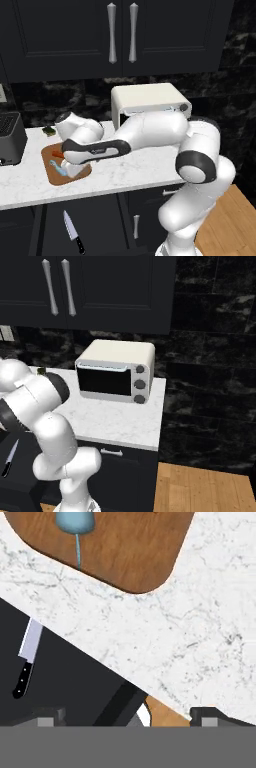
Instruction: Place the appropriate cutting tool for cutting the carrot skin on the cutting board.
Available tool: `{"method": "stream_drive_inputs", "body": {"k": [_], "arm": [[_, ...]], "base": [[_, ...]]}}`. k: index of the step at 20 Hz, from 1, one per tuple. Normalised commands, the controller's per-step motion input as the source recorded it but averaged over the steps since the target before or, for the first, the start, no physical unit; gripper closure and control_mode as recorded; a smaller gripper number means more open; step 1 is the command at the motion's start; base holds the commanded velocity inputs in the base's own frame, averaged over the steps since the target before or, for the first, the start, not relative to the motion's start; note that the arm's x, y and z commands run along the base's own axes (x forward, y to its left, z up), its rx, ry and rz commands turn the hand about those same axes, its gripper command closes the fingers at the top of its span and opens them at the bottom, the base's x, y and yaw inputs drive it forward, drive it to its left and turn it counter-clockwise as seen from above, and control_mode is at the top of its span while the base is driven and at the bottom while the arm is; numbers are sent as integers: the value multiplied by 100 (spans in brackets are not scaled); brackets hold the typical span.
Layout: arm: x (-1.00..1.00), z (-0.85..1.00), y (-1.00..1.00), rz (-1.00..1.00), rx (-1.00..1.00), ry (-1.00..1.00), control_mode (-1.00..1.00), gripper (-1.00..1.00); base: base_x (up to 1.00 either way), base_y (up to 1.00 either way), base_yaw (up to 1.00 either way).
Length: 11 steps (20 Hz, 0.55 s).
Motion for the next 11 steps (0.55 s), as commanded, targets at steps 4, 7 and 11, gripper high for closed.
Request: {"method": "stream_drive_inputs", "body": {"k": [4, 7, 11], "arm": [[-100, 20, -100, -8, 18, -15, -100, -100], [-100, 33, -100, -12, 22, 0, -100, -100], [-100, 30, -89, -17, 21, 0, -100, -100]], "base": [[0, 0, 0], [0, 0, 0], [0, 0, 0]]}}
